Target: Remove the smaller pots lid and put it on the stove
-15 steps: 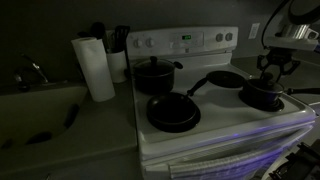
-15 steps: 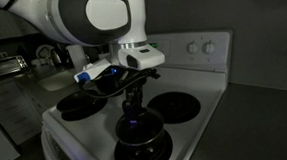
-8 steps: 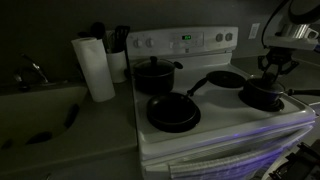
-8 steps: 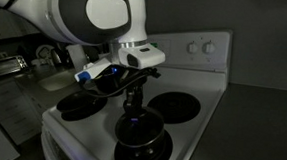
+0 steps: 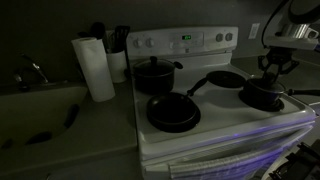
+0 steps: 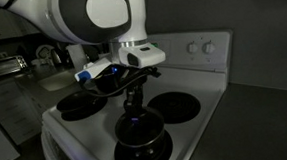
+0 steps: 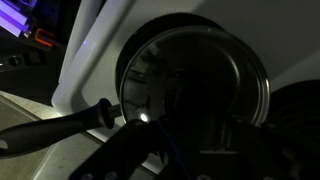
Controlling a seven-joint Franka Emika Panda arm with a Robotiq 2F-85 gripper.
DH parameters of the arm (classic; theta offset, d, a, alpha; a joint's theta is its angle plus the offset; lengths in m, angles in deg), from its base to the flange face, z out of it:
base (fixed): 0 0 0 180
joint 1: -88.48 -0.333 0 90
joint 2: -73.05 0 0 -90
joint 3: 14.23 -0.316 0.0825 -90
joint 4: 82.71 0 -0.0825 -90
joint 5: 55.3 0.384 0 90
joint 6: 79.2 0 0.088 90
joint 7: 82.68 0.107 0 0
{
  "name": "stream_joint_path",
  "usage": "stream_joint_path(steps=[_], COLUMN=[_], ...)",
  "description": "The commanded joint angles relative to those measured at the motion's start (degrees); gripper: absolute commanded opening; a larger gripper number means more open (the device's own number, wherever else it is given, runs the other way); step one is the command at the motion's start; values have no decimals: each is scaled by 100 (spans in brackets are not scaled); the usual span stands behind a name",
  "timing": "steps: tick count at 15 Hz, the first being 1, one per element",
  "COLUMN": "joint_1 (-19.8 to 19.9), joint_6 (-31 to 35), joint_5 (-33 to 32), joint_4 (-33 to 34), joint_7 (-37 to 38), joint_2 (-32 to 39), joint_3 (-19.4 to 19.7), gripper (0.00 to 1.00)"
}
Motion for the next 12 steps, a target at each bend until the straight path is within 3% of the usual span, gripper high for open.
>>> stream_joint_path(steps=[1, 12], joint_1=[44, 6], joint_6=[-232, -289], joint_5=[-117, -94], joint_4=[192, 391], joint_7=[-178, -448], joint_2=[32, 99], joint_3=[34, 41], gripper=[16, 16])
